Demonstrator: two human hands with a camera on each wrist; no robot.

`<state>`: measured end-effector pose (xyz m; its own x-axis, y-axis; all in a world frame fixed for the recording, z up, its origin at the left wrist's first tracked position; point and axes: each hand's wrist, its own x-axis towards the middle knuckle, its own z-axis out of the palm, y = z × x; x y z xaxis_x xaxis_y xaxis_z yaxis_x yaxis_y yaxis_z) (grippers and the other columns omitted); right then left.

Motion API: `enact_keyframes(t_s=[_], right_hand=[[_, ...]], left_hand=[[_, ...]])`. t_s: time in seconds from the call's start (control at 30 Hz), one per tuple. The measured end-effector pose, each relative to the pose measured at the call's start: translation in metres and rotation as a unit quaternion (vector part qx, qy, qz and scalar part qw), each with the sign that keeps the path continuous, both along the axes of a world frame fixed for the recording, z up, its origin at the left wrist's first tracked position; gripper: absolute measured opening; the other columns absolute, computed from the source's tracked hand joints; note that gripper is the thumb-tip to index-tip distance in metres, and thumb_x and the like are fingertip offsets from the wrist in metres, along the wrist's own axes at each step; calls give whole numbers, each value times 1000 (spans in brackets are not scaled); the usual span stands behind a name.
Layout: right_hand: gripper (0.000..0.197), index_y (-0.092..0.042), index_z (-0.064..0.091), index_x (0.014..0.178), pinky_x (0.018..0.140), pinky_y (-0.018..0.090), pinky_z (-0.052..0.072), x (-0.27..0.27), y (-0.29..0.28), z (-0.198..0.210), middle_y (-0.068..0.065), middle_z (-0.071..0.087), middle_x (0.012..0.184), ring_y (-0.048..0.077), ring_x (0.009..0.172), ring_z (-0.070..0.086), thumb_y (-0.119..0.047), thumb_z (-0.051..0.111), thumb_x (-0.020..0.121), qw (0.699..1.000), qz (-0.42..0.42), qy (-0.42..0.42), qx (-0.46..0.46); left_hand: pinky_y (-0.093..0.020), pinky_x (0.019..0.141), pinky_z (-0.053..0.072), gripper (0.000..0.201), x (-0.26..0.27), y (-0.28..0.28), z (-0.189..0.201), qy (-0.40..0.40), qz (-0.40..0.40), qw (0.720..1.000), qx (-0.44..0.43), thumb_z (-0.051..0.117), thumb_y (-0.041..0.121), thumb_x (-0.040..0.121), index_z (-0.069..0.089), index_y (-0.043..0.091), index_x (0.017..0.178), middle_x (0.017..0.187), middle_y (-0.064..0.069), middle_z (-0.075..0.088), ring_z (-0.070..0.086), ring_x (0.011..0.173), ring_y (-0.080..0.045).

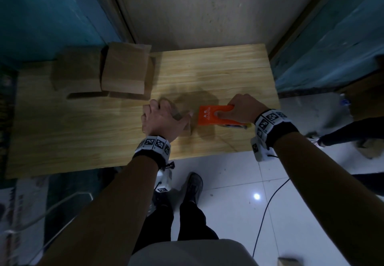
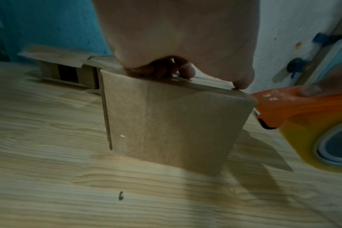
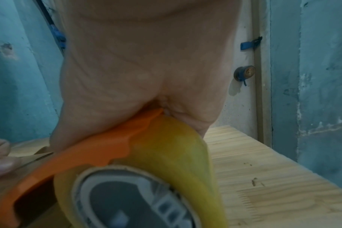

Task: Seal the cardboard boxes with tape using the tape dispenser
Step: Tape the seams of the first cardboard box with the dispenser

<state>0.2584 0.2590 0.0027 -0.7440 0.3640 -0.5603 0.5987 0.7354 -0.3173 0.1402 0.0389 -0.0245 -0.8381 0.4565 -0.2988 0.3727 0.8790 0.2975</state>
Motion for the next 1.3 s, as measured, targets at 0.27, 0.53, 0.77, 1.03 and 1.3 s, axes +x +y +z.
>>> enact_keyframes(t_s=[0.27, 0.53, 0.77, 1.03, 1.3], right_hand=[[54, -13, 65, 65, 52, 26, 44, -5, -5, -6, 4, 63, 58, 15, 54, 61, -64, 64, 85, 1000, -10, -3, -4], [56, -14, 60, 59, 48, 24, 38, -7, -9, -10, 3, 58, 53, 14, 46, 54, -62, 64, 86, 1000, -17, -5, -9], [57, -13, 61, 58, 45, 24, 39, -8, -11, -18, 4, 58, 52, 15, 45, 54, -63, 64, 85, 1000, -20, 2, -8], [57, -15, 51, 61, 52, 28, 40, -11, -11, -17, 3, 54, 61, 18, 54, 53, -66, 64, 82, 998, 29, -28, 56], [57, -10, 65, 67, 47, 25, 41, 14, 20, -16, 6, 60, 63, 19, 56, 60, -65, 66, 83, 997, -59, 6, 57]], left_hand=[[-51, 101, 36, 94, 2, 6, 5, -3, 4, 999, -40, 46, 89, 61, 47, 18, 122, 130, -11, 42, 36, 123, -34], [-51, 101, 34, 98, 8, 14, 8, 6, 18, 998, -53, 53, 86, 60, 44, 16, 128, 133, -11, 42, 36, 124, -36], [-57, 99, 34, 103, 7, 22, 10, -3, 21, 997, -80, 55, 84, 61, 37, 15, 135, 137, -12, 39, 36, 126, -37], [-58, 95, 34, 100, 8, 27, 10, -9, 34, 994, -101, 59, 77, 60, 33, 15, 135, 134, -12, 37, 36, 123, -36], [-58, 92, 34, 86, 11, 29, 6, 7, 39, 995, -94, 56, 71, 61, 38, 16, 125, 125, -11, 41, 38, 117, -36]])
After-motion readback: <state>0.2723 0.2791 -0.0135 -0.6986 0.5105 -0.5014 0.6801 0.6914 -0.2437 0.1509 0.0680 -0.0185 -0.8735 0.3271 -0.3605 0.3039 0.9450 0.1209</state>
